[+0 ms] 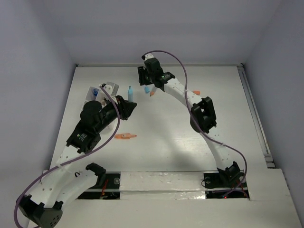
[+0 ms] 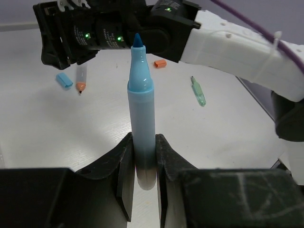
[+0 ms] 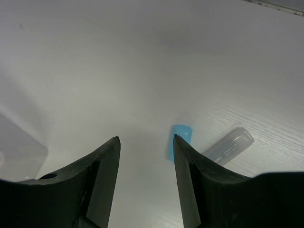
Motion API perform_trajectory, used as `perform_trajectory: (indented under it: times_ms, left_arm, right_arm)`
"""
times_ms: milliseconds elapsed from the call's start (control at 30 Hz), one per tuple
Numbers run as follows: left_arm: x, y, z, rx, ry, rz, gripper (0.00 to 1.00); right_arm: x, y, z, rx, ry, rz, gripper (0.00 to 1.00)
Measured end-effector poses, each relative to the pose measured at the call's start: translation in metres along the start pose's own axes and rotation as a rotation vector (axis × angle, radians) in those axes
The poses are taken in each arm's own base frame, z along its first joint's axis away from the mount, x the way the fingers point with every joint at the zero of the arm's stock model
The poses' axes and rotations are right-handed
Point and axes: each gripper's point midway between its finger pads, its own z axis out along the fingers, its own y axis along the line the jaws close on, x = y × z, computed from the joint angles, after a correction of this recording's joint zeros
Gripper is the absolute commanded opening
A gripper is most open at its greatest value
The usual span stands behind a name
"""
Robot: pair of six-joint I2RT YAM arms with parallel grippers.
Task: Sort the stationery into containers
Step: Close the pen cap on the pen.
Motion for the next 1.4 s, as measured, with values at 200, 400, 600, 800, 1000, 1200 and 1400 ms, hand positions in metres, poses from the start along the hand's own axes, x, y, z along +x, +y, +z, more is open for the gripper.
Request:
perform_trajectory:
  times_ms: [200, 400, 600, 800, 1000, 1200, 1400]
  left_arm:
    - [0.001, 0.003, -0.001, 0.018, 0.003, 0.0, 0.0]
    - [0.004, -0.001, -0.002, 0.062, 0.016, -0.007, 0.0]
    - [0.001, -0.011, -0.007, 0.105, 0.008, -0.015, 0.0]
    - [-0.014, -0.028, -0.021, 0.171, -0.048, -0.011, 0.0]
    - [-0.022, -0.034, -0.027, 0.195, -0.081, -0.002, 0.0]
    - [-0.013, -0.03, -0.023, 0.189, -0.064, -0.013, 0.0]
    - [0.003, -0.018, -0.012, 0.155, -0.016, -0.031, 0.0]
  right_arm:
    - [0.036, -0.027, 0.032, 0.102, 0.075, -0.056, 0.68]
    - [0.056, -0.041, 0.05, 0.133, 0.106, -0.072, 0.69]
    - [0.076, -0.05, 0.063, 0.15, 0.138, -0.066, 0.58]
    - [0.077, -0.054, 0.061, 0.161, 0.148, -0.045, 0.43]
    - [0.078, -0.058, 0.059, 0.169, 0.162, -0.027, 0.3]
    - [0.08, -0.056, 0.059, 0.156, 0.16, -0.002, 0.16]
    - [0.094, -0.041, 0.037, 0.06, 0.176, 0.103, 0.15]
